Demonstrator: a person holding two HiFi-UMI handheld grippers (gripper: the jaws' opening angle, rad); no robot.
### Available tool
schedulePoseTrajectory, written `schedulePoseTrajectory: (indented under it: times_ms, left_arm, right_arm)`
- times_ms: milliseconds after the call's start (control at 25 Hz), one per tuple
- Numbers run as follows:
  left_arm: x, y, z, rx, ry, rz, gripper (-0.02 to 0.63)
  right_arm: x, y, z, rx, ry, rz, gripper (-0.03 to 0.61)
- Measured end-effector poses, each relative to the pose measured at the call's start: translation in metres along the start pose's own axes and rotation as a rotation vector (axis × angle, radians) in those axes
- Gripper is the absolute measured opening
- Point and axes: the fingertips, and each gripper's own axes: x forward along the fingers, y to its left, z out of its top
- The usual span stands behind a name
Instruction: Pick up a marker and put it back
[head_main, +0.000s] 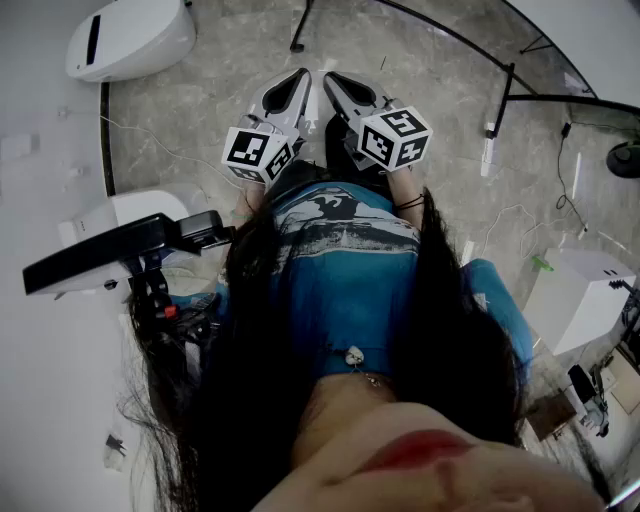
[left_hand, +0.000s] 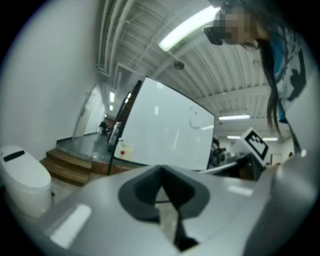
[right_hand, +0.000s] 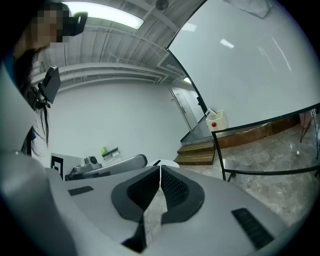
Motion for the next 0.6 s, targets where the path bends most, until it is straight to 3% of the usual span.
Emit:
schedulePoseTrajectory:
  times_ms: [360, 520, 600]
  left_arm:
    - [0.011, 0.023, 0.03, 0.006, -0.079, 0.063, 0.002]
    - [0.066, 0.044, 0.043, 0.016, -0.083, 0.101, 0.002]
    - [0.12, 0.057, 0.044, 0.018, -0.048, 0.122, 0.002]
  right_arm:
    - [0.014, -0.011, 0.043, -0.082, -0.01, 0.026, 0.012]
    - [0.04, -0.057, 0.079, -0.091, -0.005, 0.057, 0.012]
    - [0.057, -0.104, 0.103, -0.062, 0.004, 0.081, 0.012]
